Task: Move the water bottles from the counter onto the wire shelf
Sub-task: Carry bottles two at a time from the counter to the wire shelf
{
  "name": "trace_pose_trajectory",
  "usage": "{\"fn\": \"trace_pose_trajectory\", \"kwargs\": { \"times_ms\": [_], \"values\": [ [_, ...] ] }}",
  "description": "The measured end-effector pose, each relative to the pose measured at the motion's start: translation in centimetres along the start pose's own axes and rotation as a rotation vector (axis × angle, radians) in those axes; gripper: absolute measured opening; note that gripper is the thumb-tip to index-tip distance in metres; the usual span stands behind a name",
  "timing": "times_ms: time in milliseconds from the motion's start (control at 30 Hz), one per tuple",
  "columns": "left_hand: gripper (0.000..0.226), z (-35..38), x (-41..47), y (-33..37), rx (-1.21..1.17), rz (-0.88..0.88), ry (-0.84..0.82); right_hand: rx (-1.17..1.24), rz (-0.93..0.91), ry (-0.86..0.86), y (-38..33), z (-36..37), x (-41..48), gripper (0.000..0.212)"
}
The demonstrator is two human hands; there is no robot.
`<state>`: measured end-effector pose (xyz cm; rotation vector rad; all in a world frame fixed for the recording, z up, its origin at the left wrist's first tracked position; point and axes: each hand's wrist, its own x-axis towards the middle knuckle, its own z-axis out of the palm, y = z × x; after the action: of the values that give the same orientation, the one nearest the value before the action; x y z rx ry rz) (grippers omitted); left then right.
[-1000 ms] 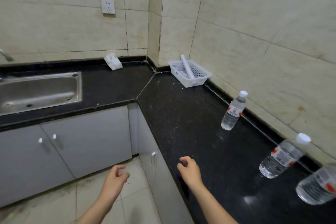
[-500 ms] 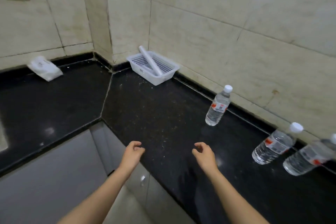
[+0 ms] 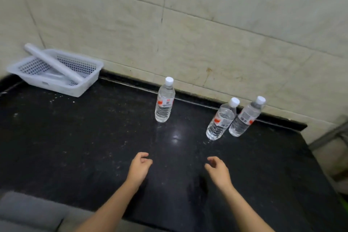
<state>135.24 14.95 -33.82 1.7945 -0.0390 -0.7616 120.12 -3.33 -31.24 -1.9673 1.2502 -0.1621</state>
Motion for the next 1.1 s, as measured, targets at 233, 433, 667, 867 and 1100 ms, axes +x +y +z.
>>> {"fn": "trace_pose_trajectory", "kwargs": {
  "times_ms": [233, 433, 667, 867, 1100],
  "values": [
    [0.054, 4.1, 5.3, 5.7, 0.183, 0.132, 0.072, 0.213, 0.056, 0.175, -0.8, -5.5, 7.6, 0.050],
    [0.077, 8.4, 10.3, 11.4, 0.314, 0.238, 0.310, 0.326, 0.032, 0.099, -1.5, -7.5, 15.1, 0.073],
    [0.099, 10.1, 15.1, 12.9, 0.198, 0.267, 0.489, 0.484, -0.109, -0.059, -1.4, -5.0, 18.8, 0.070],
    [0.071, 8.8, 16.4, 13.2, 0.054, 0.282, 0.377, 0.317, -0.008, 0.238, -3.6, -1.3, 17.1, 0.076],
    [0.064, 4.8, 15.4, 12.2, 0.140, 0.364, -0.178, -0.001, 0.048, 0.283, -6.2, -0.7, 15.5, 0.067]
  ]
}}
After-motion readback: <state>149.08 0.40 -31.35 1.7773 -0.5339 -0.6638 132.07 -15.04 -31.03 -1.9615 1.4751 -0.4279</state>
